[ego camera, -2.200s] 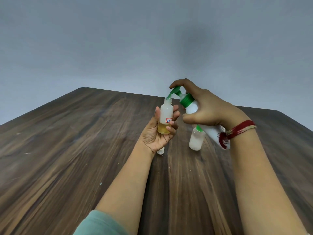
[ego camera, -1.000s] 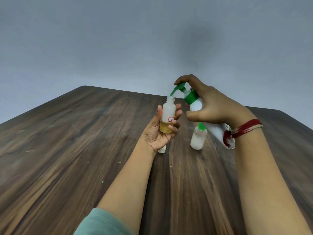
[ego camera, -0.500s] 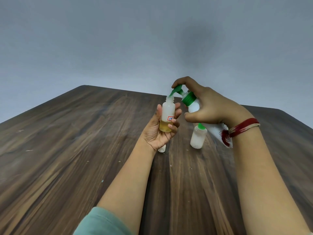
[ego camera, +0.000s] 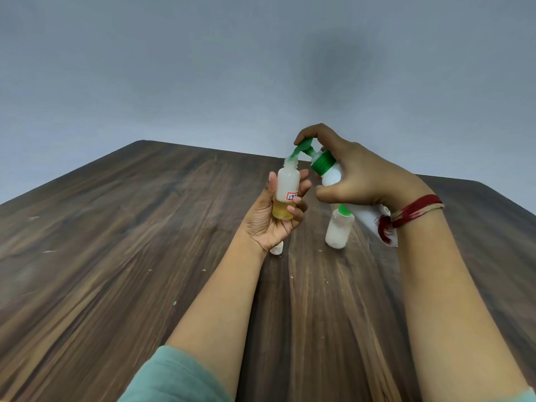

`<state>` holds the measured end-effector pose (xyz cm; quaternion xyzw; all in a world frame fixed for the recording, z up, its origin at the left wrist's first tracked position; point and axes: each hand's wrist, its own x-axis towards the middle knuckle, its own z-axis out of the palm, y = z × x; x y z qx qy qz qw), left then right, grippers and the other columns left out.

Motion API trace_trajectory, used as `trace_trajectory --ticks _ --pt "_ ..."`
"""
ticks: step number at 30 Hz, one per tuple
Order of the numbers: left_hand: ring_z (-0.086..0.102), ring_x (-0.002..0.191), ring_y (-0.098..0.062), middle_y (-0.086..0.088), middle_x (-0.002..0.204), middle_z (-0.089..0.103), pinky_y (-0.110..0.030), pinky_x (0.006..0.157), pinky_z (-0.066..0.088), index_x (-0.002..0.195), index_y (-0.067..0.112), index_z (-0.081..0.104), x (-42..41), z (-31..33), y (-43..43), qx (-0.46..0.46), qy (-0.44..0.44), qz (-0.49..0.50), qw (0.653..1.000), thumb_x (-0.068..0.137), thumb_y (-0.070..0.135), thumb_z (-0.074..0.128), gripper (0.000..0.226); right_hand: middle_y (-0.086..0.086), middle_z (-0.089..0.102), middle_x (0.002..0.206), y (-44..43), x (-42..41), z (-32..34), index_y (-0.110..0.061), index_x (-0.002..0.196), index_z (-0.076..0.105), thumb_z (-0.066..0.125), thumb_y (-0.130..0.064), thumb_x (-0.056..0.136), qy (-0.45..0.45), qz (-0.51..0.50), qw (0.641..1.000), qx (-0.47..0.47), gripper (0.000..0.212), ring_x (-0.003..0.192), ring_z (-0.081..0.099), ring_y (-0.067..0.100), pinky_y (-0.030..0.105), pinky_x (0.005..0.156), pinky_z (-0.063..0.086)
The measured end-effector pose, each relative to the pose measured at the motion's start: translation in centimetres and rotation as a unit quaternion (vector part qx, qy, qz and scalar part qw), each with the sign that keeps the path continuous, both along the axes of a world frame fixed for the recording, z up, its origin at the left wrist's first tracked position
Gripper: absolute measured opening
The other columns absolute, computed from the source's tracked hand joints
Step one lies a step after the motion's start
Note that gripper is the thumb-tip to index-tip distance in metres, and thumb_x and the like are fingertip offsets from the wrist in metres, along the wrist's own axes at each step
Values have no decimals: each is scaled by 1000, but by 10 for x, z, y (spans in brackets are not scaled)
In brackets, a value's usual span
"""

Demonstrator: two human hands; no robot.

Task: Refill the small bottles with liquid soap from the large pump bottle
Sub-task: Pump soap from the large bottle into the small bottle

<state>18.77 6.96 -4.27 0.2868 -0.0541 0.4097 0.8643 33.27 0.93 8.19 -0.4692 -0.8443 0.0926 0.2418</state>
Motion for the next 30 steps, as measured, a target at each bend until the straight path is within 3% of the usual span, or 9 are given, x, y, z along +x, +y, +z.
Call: trace_trajectory --ticks 4,14,22,27,30 --pt "63 62 -12 -12 89 72 -18 50 53 103 0 72 -1 0 1 0 -8 -5 1000 53 26 93 61 -11 52 80 0 -1 0 -35 129 39 67 -5 73 4 0 1000 -4 69 69 50 13 11 59 39" --pt "62 62 -11 -12 88 72 -18 50 53 102 1 73 0 -1 -1 4 9 8 1000 50 27 94 62 -3 52 76 0 0 -2 -34 124 40 66 -4 73 -9 -6 1000 -7 65 68 48 18 21 59 41" --pt "62 62 -10 -12 89 72 -18 50 52 103 1 72 1 -2 1 5 9 5 1000 51 27 94 63 -5 54 77 -1 1 -1 -35 126 39 66 -7 72 10 -9 1000 -17 67 66 48 11 14 57 40" --pt "61 60 -10 -12 88 72 -17 49 52 104 0 72 1 -2 0 3 12 11 1000 48 27 95 66 2 63 102 -4 6 2 -43 130 35 60 -21 63 53 10 998 -11 75 93 62 21 34 81 52" --pt "62 61 -11 -12 88 72 -18 50 52 105 0 72 0 -2 0 4 10 9 1000 50 27 94 65 -1 64 100 -4 9 3 -46 129 35 60 -20 63 62 17 998 -14 75 93 63 22 41 82 53"
